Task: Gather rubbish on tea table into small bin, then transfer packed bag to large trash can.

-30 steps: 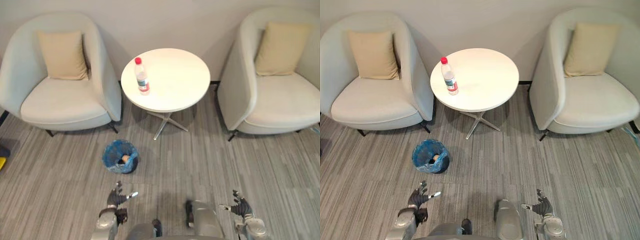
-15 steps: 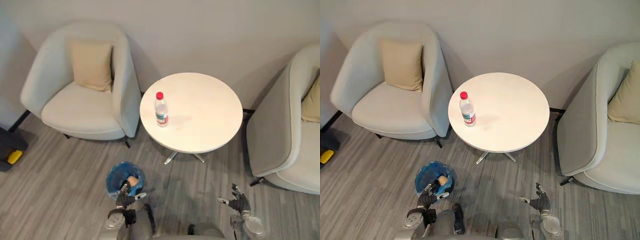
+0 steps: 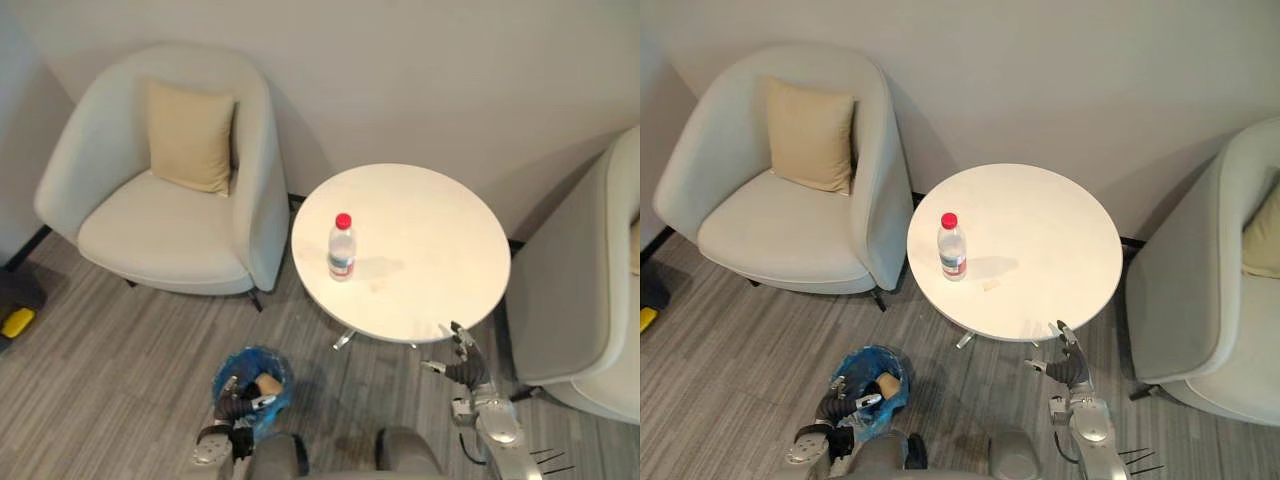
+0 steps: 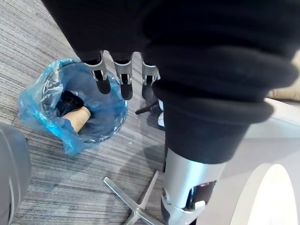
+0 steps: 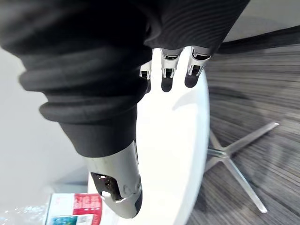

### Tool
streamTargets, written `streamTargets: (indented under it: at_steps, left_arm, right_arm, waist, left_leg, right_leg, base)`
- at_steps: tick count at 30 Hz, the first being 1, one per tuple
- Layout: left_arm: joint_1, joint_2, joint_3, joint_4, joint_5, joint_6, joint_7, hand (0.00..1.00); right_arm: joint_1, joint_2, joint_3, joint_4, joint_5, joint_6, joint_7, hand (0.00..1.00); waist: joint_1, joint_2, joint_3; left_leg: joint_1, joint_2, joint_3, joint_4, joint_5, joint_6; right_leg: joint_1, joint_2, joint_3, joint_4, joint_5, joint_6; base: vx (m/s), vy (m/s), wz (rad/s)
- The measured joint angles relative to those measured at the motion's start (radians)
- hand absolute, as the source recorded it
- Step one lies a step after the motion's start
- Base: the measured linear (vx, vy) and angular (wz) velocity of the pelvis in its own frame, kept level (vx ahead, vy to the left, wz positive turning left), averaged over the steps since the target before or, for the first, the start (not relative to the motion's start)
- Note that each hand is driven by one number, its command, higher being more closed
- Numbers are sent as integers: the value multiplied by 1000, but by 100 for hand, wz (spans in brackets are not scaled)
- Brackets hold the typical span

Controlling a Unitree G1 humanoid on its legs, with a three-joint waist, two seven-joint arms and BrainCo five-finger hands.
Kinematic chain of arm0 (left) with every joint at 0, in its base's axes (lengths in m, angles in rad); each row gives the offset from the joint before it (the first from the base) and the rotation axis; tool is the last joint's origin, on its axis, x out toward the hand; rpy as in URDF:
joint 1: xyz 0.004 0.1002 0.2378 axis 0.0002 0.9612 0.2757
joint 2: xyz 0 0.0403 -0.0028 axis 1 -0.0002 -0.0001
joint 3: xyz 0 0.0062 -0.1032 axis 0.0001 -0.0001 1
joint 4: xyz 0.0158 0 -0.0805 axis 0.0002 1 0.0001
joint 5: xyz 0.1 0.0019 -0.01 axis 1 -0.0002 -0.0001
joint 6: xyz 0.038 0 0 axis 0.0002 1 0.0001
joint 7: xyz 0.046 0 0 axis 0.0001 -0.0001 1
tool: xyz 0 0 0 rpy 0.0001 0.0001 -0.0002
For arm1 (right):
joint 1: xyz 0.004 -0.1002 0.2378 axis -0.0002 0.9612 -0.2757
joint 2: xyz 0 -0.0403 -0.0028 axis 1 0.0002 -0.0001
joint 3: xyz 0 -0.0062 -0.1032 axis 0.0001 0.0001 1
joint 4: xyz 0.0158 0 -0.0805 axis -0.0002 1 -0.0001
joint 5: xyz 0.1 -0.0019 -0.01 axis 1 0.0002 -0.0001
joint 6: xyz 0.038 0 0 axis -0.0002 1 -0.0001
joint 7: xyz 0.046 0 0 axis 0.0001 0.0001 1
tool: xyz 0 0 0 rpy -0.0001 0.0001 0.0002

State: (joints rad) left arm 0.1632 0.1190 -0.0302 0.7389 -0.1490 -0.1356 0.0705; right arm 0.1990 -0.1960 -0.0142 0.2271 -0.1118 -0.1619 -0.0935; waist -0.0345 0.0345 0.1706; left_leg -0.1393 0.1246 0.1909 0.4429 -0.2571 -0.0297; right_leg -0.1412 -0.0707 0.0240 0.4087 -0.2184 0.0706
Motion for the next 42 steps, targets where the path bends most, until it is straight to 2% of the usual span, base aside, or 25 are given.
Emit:
streamTargets:
  at_steps: [2,7,11,15,17,20,22,25,26,29,35,38,42]
  left_arm:
    - [16,-1,-1,7,5,-4,-4,0]
    - [15,0,-8,24,16,-6,-5,0]
    - [16,0,-12,31,16,-7,-6,0]
    - [16,0,-31,42,16,-17,-6,0]
    - [16,1,-39,48,15,-26,-5,0]
    - [15,1,-45,52,11,-31,-4,0]
    - [15,1,-44,55,6,-33,-3,0]
    - [21,1,-45,57,3,-37,-3,0]
    - [21,1,-45,57,3,-39,-3,0]
    - [18,2,-45,56,2,-49,-2,0]
    - [19,3,-52,55,-21,-50,-3,0]
    - [18,3,-59,54,-40,-50,-4,0]
    - [17,3,-61,36,-46,-52,-5,0]
  right_arm:
    - [-16,-2,5,-38,-48,-27,-9,0]
    - [-51,-13,7,-46,-90,-27,-41,0]
    - [-194,-52,29,19,-95,-28,-66,0]
    - [-386,-110,60,176,-92,-26,-102,0]
    - [-470,-123,80,224,-87,-25,-106,0]
    - [-619,-141,111,325,-71,-24,-123,0]
    - [-675,-150,112,364,-43,-23,-126,0]
    - [-791,-191,165,417,-10,-20,-131,0]
    - [-837,-213,185,426,-5,-19,-140,100]
    - [-910,-245,190,460,-3,-17,-161,100]
    - [-962,-254,189,475,57,-14,-194,100]
    - [-962,-254,183,471,85,-14,-199,100]
    - [-899,-257,139,344,106,-14,-206,100]
  waist:
    - [-1,4,-4]
    - [3,5,-6]
    - [30,10,-5]
    - [52,47,12]
    - [62,60,24]
    - [93,91,67]
    - [107,98,89]
    - [111,101,128]
    - [118,106,140]
    - [132,122,152]
    - [136,123,154]
    - [147,123,154]
    - [151,122,154]
  left_leg:
    - [21,-1,-5,-67,27,-15]
    - [54,-7,-39,-182,87,-25]
    - [62,-21,-59,-253,142,-23]
    - [22,-34,-108,-271,181,-15]
    - [-12,-47,-119,-274,203,-12]
    - [-61,-59,-151,-304,251,-15]
    - [-84,-61,-164,-306,270,-13]
    - [-113,-67,-187,-330,284,-24]
    - [-118,-73,-191,-350,290,-27]
    - [-139,-81,-210,-381,311,-29]
    - [-145,-86,-246,-443,372,-30]
    - [-145,-88,-252,-445,392,-26]
    - [-150,-92,-273,-447,406,-9]
  right_leg:
    - [24,5,-12,-63,26,-6]
    - [69,5,-53,-155,71,-9]
    - [81,-3,-74,-212,110,-10]
    - [79,-9,-113,-257,154,-9]
    - [53,-19,-125,-258,157,-8]
    - [4,-21,-142,-259,182,-10]
    - [-14,-22,-153,-259,195,-12]
    - [-44,-24,-164,-259,209,-11]
    - [-59,-31,-165,-258,210,-11]
    - [-86,-36,-164,-259,215,-9]
    - [-108,-37,-185,-252,220,-15]
    - [-108,-36,-186,-252,228,-15]
    - [-104,-37,-203,-252,221,-12]
  base:
    - [150,-42,7]
    - [76,-50,23]
    - [-6,4,18]
    - [-86,18,34]
    - [-140,23,31]
    - [-192,16,21]
    - [-209,17,24]
    - [-226,29,19]
    - [-193,31,9]
    - [-145,37,16]
    - [-10,-12,18]
    - [81,-26,1]
    - [107,-34,14]
